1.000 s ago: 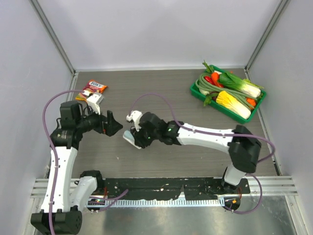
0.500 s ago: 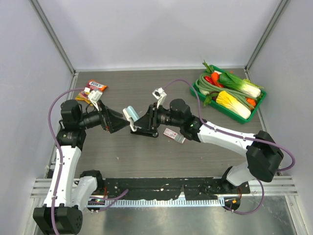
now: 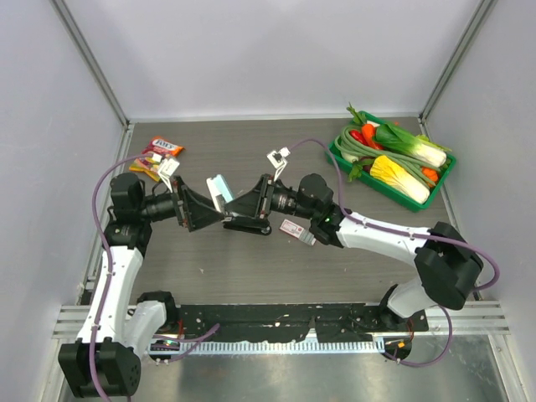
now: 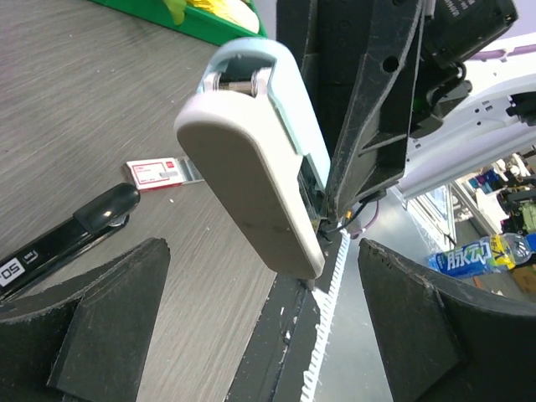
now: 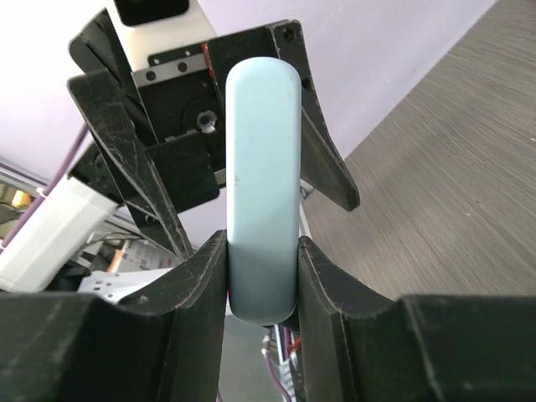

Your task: Unload the staples from the stapler

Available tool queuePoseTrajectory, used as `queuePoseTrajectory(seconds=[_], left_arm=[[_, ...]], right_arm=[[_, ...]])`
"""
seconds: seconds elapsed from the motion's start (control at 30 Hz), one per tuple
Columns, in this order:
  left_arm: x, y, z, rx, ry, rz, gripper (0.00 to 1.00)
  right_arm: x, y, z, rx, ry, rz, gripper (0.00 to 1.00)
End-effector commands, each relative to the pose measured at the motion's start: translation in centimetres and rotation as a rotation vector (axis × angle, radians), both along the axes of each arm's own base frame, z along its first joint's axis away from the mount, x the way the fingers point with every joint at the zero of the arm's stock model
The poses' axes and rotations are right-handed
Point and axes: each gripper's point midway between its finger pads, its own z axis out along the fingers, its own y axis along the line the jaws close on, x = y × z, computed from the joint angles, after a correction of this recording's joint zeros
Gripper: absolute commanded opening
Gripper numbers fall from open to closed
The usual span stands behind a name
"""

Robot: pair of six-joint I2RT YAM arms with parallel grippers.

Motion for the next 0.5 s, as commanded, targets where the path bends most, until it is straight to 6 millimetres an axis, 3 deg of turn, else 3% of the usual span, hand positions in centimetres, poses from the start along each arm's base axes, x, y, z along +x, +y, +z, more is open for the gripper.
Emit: queuePoseTrajectory(seconds=[0.0,0.2,0.3,0.43,0.47], left_arm=[[-0.9,-0.3,0.7,-0.025,-0.031,-0.07,1.0],[-2.1,-0.6,0.3,-0.043,-0.02,-0.14,1.0],[-2.4,-0.7,0.1,-0.045,-0.033,-0.168,0.9],[-2.5,-0.9,-0.4,-0.048,-0.026,-0.196,0.65],[-2.5,-0.9,-0.7,-0.049,-0.018,-0.197,0.66]], right_arm=[[-0.3,0.1,3.6,0.195,-0.017,0.019,0.01],[-0.7,1.1,2.2,0.226,0.011,0.021,0.01],[-0.7,0.8,1.9,0.241,0.015,0.009,0.01],[-0.5,0.6,1.7,0.243,0.012,-0.013,0.01],[-0.4,0.6,2.0,0.251,0.005,-0.014,0.01]])
